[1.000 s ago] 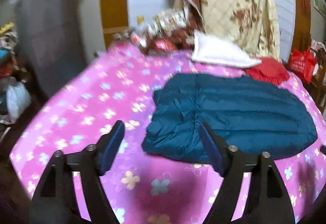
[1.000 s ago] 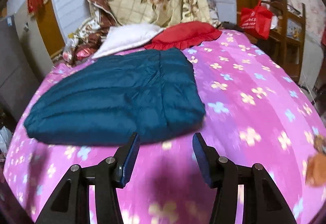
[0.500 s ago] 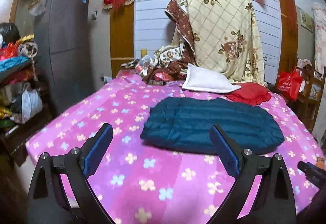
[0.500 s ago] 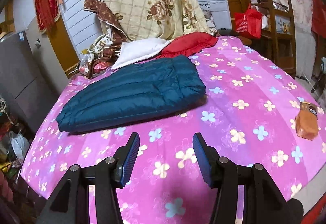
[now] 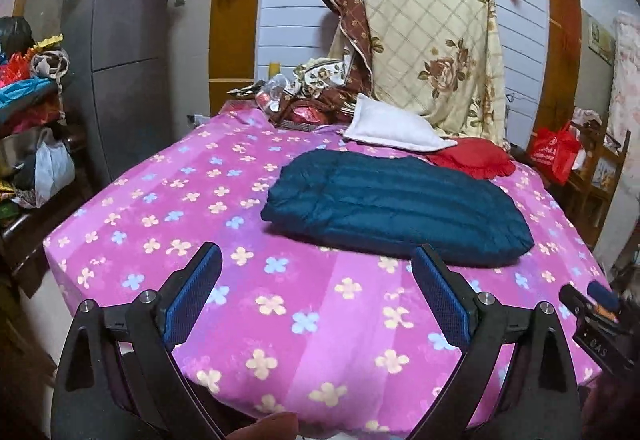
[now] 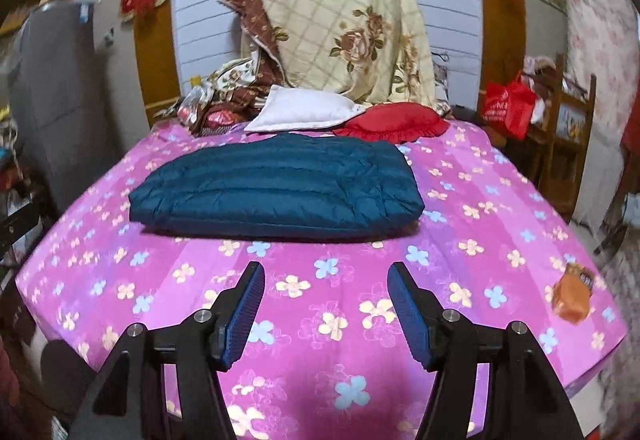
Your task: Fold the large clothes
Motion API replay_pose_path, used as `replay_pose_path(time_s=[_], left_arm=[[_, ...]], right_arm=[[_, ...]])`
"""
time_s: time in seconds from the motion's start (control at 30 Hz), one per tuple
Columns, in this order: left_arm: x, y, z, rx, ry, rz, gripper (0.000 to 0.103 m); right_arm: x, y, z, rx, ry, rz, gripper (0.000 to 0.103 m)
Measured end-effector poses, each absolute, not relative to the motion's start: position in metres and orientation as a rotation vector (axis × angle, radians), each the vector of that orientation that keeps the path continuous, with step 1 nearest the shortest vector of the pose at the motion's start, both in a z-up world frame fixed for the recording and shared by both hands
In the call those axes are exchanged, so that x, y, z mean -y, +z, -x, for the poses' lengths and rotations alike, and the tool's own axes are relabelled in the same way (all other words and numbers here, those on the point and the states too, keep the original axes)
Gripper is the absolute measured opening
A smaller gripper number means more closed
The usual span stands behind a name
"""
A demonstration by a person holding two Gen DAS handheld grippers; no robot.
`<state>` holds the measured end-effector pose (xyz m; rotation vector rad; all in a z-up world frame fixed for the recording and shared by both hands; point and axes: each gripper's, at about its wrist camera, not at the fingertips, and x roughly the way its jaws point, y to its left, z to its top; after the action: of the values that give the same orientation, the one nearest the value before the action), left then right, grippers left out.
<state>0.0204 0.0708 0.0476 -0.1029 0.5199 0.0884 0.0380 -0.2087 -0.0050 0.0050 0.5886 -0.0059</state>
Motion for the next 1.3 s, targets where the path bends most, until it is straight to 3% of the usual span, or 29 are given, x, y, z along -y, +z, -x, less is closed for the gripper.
replay_pose_path(time_s=[0.4, 1.3], left_arm=[[-0.064, 0.054, -0.006, -0.437, 0.095, 0.069, 0.096], [-0.038, 0.033, -0.016, -0.493, 0.047, -0.011, 0.096]], right_arm=[[0.199, -0.027, -0.040, -0.642, -0.015, -0.059, 0.064], [0.194, -0.051, -0.045, -0.678, -0.056, -0.038, 0.066]])
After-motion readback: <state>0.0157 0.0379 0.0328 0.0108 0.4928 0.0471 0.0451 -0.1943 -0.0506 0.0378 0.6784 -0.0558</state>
